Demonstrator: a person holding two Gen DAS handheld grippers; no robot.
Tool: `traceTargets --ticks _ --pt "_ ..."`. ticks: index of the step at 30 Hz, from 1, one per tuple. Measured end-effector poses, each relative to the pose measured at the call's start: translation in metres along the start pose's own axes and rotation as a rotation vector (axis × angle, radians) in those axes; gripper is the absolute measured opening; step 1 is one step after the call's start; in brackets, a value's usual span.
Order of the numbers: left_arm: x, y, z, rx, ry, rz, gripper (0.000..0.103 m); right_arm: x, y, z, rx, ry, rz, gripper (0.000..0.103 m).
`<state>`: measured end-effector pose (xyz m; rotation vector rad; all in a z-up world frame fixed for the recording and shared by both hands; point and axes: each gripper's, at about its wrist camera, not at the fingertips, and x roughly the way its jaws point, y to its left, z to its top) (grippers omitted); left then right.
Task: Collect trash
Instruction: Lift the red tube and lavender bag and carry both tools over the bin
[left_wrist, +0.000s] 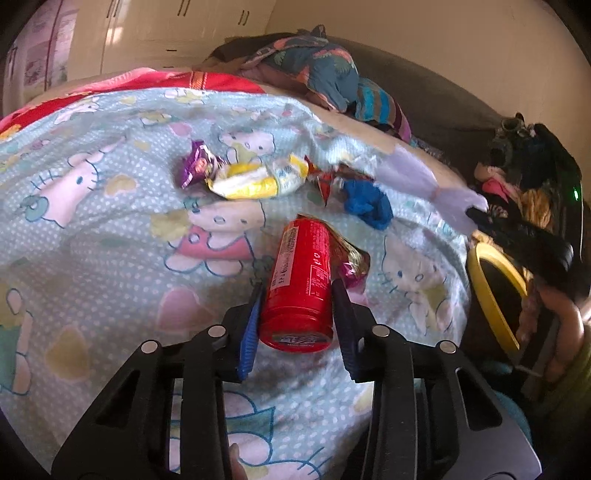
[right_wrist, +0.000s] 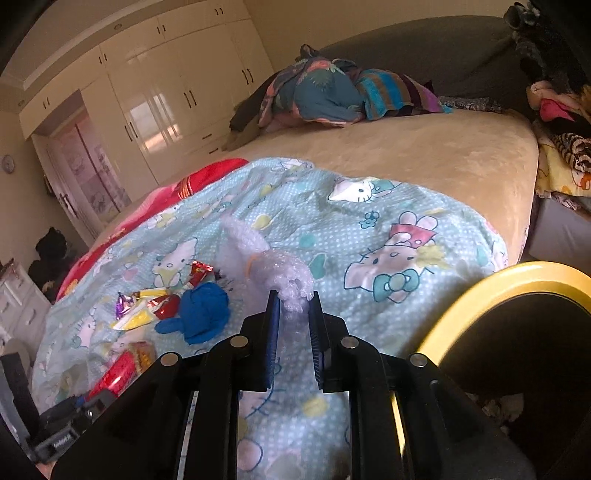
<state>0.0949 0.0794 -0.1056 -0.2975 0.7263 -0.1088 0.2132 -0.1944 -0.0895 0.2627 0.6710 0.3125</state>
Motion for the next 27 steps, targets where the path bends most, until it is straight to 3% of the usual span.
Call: traceTargets --ticks 14,27 --pt "-0.037 -0.007 0.025 -0.02 -0.108 -0.006 0.029 -0.042 -0.001 0.003 0.0 -0.045 0.025 0.015" --pt "-0.057 -0.034 0.036 0.025 -0.149 -0.038 0.029 -0.071 0.004 0.002 -0.022 -0.048 0.057 0.015"
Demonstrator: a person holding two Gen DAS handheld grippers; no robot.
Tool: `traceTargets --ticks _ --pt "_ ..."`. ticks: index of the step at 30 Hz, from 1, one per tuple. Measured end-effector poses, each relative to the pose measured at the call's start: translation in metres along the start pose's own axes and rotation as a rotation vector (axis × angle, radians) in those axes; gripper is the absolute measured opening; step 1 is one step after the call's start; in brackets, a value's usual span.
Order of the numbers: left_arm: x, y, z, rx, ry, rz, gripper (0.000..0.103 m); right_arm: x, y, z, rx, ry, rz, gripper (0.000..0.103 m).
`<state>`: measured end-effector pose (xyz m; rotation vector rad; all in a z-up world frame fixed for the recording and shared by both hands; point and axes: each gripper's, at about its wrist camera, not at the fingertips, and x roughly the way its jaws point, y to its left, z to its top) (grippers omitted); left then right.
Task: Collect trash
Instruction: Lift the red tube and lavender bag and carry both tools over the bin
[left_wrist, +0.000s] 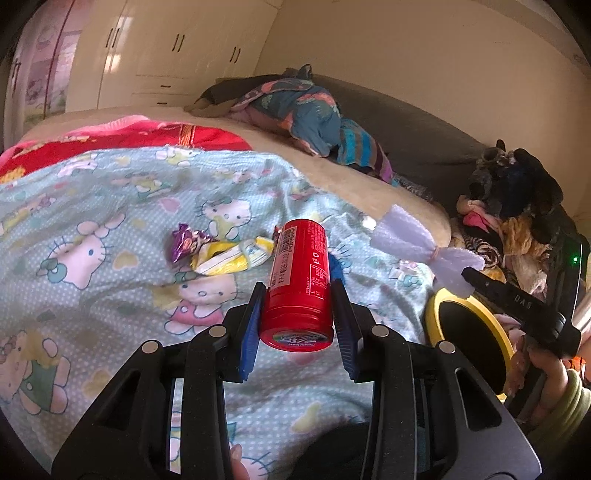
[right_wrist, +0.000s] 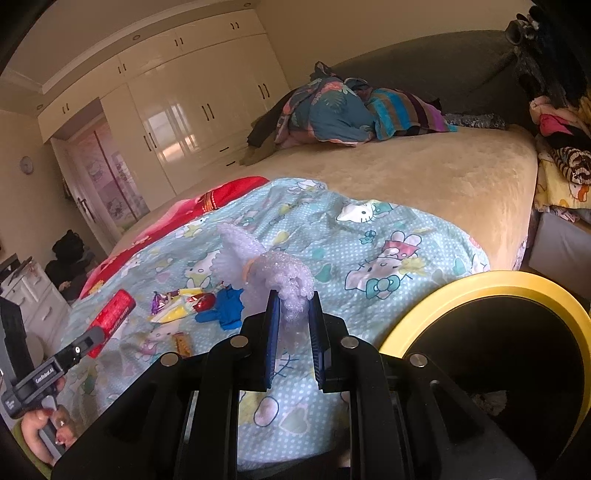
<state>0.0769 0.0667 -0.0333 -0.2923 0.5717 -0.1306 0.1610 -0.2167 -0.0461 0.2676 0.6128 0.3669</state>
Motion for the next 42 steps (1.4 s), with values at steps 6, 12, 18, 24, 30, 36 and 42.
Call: traceTargets --ticks 6,12,18,24,30,36,42 --pt "-0.008 -0.016 0.005 0.025 -0.016 -0.025 0.029 -0.015 0.002 0.002 -0.008 -0.009 0.01 0.015" --pt "-0.012 -0.032 0.007 0.052 -0.022 -0.052 0.029 -0.03 -0.003 0.003 -0.003 -0.018 -0.003 0.015" --pt "-0.017 -0.05 0.008 0.086 -0.034 -0.084 0.029 -0.044 -0.011 0.001 0.013 -0.023 -0.027 0.015" --pt "-0.018 -0.062 0.008 0.11 -0.035 -0.111 0.029 -0.055 -0.017 0.002 0.023 -0.031 -0.051 0.015" --pt "-0.018 -0.073 0.006 0.126 -0.034 -0.139 0.029 -0.066 -0.029 0.002 0.046 -0.034 -0.094 0.015" --pt "-0.02 -0.087 0.001 0.149 -0.029 -0.169 0.029 -0.079 -0.056 0.0 0.094 -0.034 -0.155 0.015" --pt "-0.019 -0.106 -0.005 0.185 -0.019 -0.201 0.029 -0.094 -0.084 0.001 0.147 -0.043 -0.2 0.015"
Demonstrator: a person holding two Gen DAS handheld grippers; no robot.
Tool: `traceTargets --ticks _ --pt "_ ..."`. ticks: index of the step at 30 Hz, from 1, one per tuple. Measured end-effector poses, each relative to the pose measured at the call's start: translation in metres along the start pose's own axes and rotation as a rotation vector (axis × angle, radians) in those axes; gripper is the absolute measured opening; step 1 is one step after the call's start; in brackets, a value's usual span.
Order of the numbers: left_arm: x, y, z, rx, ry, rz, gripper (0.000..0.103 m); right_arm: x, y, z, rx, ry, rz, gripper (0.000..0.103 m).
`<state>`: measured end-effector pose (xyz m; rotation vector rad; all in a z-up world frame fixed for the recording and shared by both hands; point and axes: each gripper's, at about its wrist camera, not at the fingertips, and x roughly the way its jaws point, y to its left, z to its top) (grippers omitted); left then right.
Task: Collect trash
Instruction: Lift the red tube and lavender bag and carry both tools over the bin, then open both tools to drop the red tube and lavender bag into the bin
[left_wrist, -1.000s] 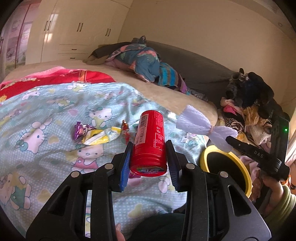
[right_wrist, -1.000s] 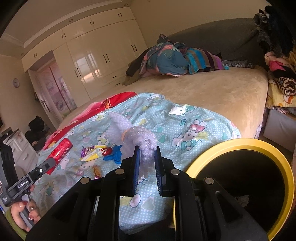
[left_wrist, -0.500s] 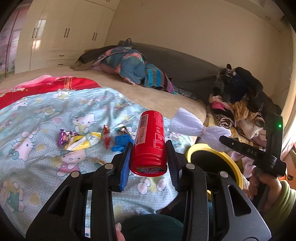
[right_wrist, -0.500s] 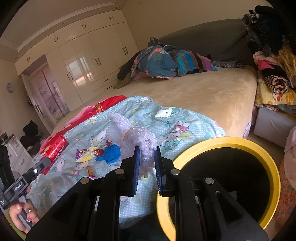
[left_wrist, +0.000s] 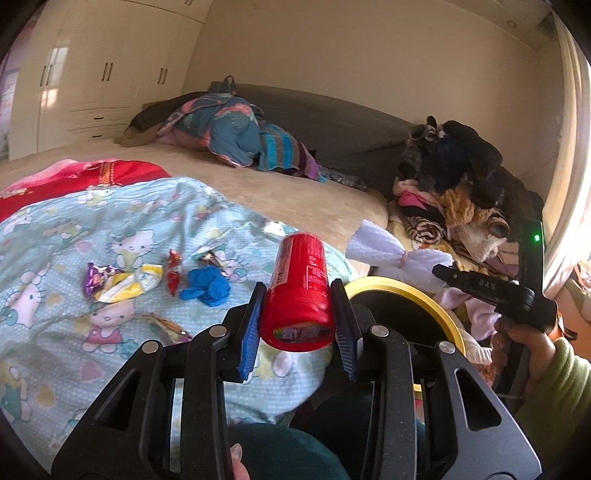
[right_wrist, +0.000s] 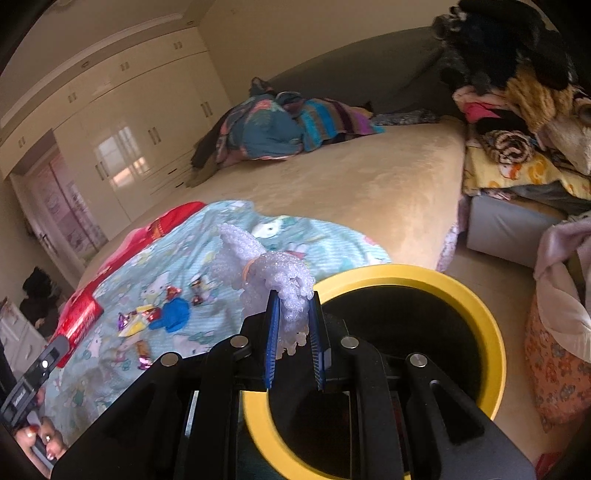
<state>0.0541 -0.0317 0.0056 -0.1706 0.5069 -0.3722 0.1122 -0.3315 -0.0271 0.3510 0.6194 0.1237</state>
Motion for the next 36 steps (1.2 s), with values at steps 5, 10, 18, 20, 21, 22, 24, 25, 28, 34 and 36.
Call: traceTargets --ticks 5,10,18,20,21,22,24,25,28,34,36 --pt "0.003 -0.013 -0.001 0.027 0.003 -0.018 0.028 -0.005 -0.019 0.003 0.031 -0.004 -0.02 0.015" --pt "0.011 -0.025 -0.002 0.046 0.018 -0.042 0.027 -0.005 -0.034 0.004 0.041 0.015 -0.041 0.015" --pt "0.041 -0.049 -0.007 0.081 0.079 -0.073 0.026 -0.003 -0.055 -0.001 0.085 0.031 -0.062 0.015" --pt "0.049 -0.057 -0.008 0.1 0.093 -0.083 0.026 -0.002 -0.061 -0.001 0.093 0.039 -0.064 0.015" --pt "0.052 -0.061 -0.009 0.109 0.098 -0.086 0.026 -0.001 -0.062 0.0 0.094 0.042 -0.067 0.015" --pt "0.057 -0.067 -0.01 0.124 0.106 -0.092 0.026 -0.001 -0.065 0.0 0.095 0.046 -0.072 0.015" --pt "0.065 -0.076 -0.011 0.141 0.119 -0.103 0.026 0.001 -0.07 -0.001 0.092 0.063 -0.085 0.015" --pt "0.068 -0.078 -0.012 0.146 0.123 -0.107 0.026 0.002 -0.073 -0.001 0.09 0.072 -0.092 0.015" --pt "0.083 -0.094 -0.013 0.175 0.135 -0.124 0.026 0.005 -0.08 -0.003 0.089 0.108 -0.106 0.015" --pt "0.109 -0.117 -0.015 0.198 0.161 -0.153 0.026 0.014 -0.096 -0.012 0.113 0.165 -0.124 0.015" --pt "0.117 -0.123 -0.016 0.205 0.168 -0.157 0.026 0.017 -0.1 -0.014 0.12 0.178 -0.124 0.015"
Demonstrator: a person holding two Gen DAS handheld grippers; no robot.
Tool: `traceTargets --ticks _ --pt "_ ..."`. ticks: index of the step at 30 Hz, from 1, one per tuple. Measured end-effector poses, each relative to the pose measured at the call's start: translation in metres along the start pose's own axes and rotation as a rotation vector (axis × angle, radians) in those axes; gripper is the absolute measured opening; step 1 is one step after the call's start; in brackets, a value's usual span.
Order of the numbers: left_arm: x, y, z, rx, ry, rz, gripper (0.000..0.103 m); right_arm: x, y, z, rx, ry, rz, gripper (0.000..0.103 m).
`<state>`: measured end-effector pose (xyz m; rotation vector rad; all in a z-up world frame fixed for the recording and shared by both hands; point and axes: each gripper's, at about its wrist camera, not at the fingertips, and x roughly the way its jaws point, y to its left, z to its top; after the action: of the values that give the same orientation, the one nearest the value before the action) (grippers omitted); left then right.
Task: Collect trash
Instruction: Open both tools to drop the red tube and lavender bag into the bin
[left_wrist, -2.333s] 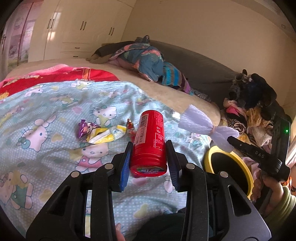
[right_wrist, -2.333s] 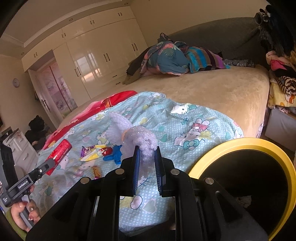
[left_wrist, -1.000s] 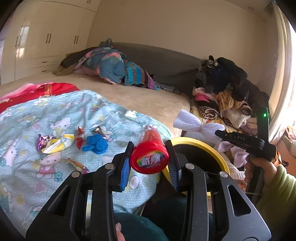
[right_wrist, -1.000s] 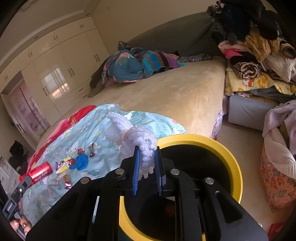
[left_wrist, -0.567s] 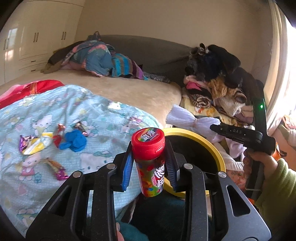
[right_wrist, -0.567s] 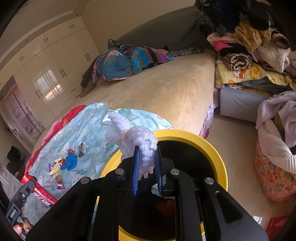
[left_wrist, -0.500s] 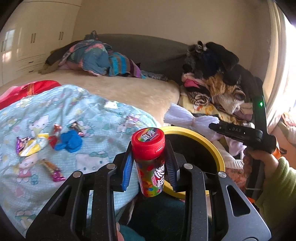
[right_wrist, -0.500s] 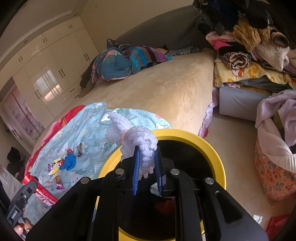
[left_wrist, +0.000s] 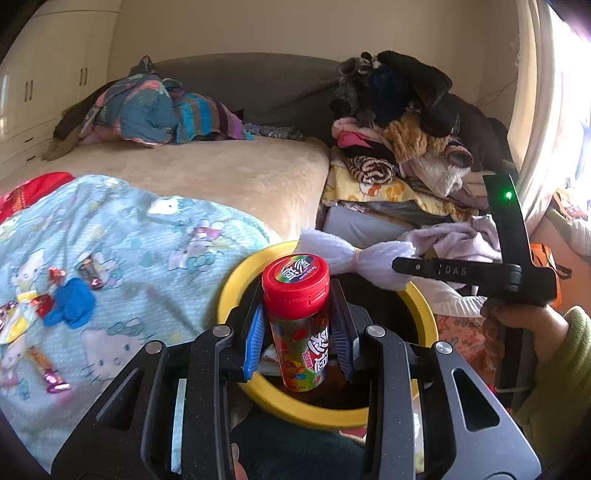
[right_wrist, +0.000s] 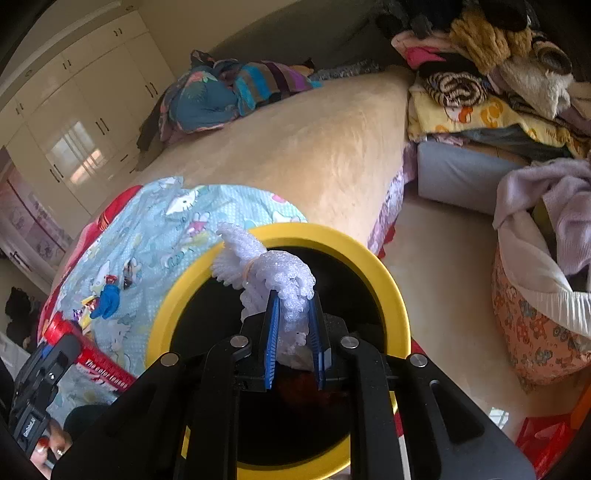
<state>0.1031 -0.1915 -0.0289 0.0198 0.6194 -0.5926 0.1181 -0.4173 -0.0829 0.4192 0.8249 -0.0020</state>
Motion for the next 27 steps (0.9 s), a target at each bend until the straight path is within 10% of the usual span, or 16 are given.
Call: traceTargets --ticks 6,8,9,27 --pt "0.027 -0.008 0.005 0.023 0.027 -0.009 0.03 0.006 -0.01 -0.002 0.036 0.022 0.0 0.023" --pt "0.03 -0.005 0.005 0.01 0.028 0.003 0.081 0.005 -0.011 -0.002 0.044 0.008 -0.009 0.04" --pt "0.03 -0.003 0.006 -0.001 0.03 0.005 0.085 0.003 -0.012 -0.001 0.051 -0.001 -0.008 0.049" --pt "-0.047 0.05 0.006 -0.104 -0.089 0.18 0.092 -0.035 0.075 0.01 -0.119 -0.162 0.129 0.079"
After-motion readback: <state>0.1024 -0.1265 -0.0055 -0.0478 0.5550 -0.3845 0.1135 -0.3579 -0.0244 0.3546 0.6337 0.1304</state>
